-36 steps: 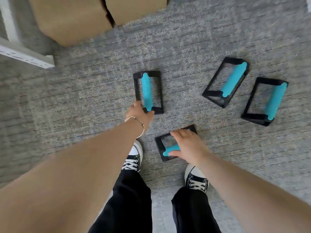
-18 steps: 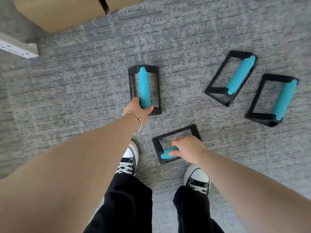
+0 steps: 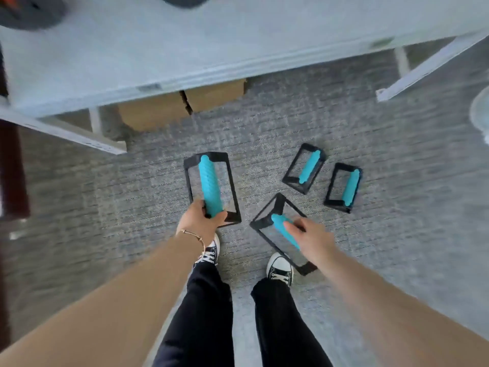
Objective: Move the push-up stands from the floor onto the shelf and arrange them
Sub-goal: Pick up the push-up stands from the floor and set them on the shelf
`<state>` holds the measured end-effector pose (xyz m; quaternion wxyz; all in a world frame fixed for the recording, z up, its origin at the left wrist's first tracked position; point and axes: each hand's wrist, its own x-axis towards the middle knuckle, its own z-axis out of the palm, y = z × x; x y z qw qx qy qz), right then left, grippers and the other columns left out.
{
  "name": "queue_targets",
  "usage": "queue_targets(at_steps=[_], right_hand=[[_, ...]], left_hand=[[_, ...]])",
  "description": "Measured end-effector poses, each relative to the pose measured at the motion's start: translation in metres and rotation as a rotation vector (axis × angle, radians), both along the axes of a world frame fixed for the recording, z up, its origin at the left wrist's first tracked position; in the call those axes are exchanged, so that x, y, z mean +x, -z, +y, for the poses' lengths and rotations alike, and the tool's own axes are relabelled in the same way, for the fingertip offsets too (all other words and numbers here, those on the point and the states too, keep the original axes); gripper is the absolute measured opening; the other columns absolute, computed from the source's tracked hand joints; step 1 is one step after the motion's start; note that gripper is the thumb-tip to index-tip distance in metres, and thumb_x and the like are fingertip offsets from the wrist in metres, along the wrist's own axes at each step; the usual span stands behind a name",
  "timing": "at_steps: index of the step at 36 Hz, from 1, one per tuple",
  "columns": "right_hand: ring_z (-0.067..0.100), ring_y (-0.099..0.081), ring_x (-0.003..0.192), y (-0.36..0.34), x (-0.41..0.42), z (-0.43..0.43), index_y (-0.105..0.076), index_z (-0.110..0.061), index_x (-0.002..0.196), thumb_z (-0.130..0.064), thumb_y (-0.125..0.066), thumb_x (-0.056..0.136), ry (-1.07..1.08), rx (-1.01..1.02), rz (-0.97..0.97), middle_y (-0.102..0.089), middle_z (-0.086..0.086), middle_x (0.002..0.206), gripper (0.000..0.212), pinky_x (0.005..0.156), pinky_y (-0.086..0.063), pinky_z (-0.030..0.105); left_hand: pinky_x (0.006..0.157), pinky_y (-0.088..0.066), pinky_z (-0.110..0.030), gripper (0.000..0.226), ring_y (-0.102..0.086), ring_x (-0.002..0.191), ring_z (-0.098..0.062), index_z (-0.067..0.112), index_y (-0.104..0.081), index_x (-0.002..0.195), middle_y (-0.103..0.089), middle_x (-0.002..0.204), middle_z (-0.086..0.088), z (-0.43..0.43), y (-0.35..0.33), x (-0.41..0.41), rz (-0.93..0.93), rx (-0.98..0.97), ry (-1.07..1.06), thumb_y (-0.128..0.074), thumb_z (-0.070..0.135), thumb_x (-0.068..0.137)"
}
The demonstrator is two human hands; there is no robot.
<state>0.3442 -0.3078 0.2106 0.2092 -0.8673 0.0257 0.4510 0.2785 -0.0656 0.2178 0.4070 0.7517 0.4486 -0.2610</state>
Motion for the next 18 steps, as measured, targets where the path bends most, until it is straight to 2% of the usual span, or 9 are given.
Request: queue_targets(at_steps=[4,8,11,13,15,18], right_hand=[[0.020,-0.057,0.086,-0.119,0.012,-0.007,-0.067,-0.017,0.111,-0.048,-0.050,0.096,0.232,0.113,-0.048,-0.065,0.003,0.095,0.039,0.072,-0.039,0.030],[0.009,-0.057,0.081,-0.234,0.024,-0.009,-0.064,-0.024,0.104,-0.042,-0.055,0.095,0.352,0.285,-0.106,-0.064,-0.004,0.096,0.022,0.064,-0.040,0.027],[0.010,-0.061,0.087,-0.305,0.035,-0.011,-0.067,-0.024,0.105,-0.041,-0.060,0.092,0.416,0.390,-0.143,-0.067,-0.006,0.099,0.023,0.071,-0.046,0.030],[0.013,-0.064,0.090,-0.348,0.040,-0.013,-0.066,-0.028,0.095,-0.040,-0.063,0.091,0.436,0.449,-0.142,-0.069,-0.004,0.099,0.012,0.079,-0.050,0.035],[0.017,-0.066,0.090,-0.386,0.045,-0.017,-0.068,-0.028,0.094,-0.040,-0.065,0.089,0.433,0.507,-0.160,-0.070,-0.003,0.097,0.013,0.082,-0.052,0.040],[0.016,-0.066,0.086,-0.439,0.052,-0.020,-0.068,-0.024,0.092,-0.038,-0.065,0.090,0.431,0.591,-0.209,-0.070,-0.003,0.093,0.014,0.079,-0.052,0.037]], left_hand=[[0.079,-0.058,-0.038,0.048,-0.066,0.083,-0.013,0.018,-0.054,0.120,-0.067,0.103,0.005,-0.017,-0.115,0.001,-0.097,-0.010,-0.014,-0.071,0.042,0.082],[0.071,-0.058,-0.036,0.044,-0.067,0.079,-0.013,0.022,-0.056,0.116,-0.067,0.097,0.010,-0.033,-0.223,0.005,-0.197,0.010,0.014,-0.071,0.044,0.080],[0.064,-0.051,-0.023,0.046,-0.065,0.082,-0.007,0.022,-0.056,0.118,-0.067,0.100,0.011,-0.041,-0.295,0.009,-0.282,0.054,0.055,-0.071,0.045,0.081],[0.059,-0.045,-0.018,0.047,-0.063,0.080,-0.004,0.021,-0.057,0.118,-0.066,0.099,0.011,-0.046,-0.340,0.014,-0.334,0.104,0.102,-0.070,0.047,0.081],[0.064,-0.048,-0.019,0.048,-0.063,0.083,-0.006,0.023,-0.057,0.119,-0.065,0.100,0.011,-0.050,-0.382,0.017,-0.385,0.148,0.147,-0.070,0.048,0.081],[0.077,-0.051,-0.023,0.047,-0.064,0.093,-0.007,0.025,-0.058,0.120,-0.065,0.103,0.012,-0.054,-0.435,0.019,-0.474,0.168,0.173,-0.070,0.047,0.081]])
